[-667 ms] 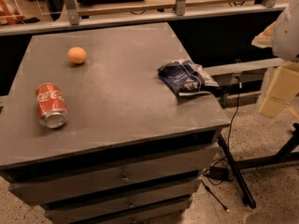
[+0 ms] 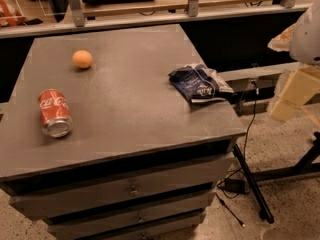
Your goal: Pick blue chip bag
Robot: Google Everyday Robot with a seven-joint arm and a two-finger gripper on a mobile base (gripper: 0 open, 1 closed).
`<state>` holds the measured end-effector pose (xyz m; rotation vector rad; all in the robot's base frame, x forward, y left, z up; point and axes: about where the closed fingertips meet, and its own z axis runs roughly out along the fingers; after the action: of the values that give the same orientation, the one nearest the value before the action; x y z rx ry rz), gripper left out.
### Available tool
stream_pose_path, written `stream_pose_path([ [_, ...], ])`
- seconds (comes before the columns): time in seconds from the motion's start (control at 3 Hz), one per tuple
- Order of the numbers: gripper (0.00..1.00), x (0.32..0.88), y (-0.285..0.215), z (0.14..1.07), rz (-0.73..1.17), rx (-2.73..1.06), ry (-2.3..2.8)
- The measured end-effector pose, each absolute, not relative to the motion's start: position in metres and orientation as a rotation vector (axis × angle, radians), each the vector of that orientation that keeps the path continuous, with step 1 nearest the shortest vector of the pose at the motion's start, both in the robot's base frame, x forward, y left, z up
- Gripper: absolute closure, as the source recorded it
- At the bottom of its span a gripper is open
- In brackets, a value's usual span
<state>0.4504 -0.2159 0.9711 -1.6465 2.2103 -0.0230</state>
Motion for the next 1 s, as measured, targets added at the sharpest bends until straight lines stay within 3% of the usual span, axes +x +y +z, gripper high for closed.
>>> stream_pose_path([
  [0.67,0.0,0.506,-0.197,0.928,0.278,-1.432,2.066],
  [1.0,0.0,0.527,-0.186,0.897,0.331,-1.382,2.034],
])
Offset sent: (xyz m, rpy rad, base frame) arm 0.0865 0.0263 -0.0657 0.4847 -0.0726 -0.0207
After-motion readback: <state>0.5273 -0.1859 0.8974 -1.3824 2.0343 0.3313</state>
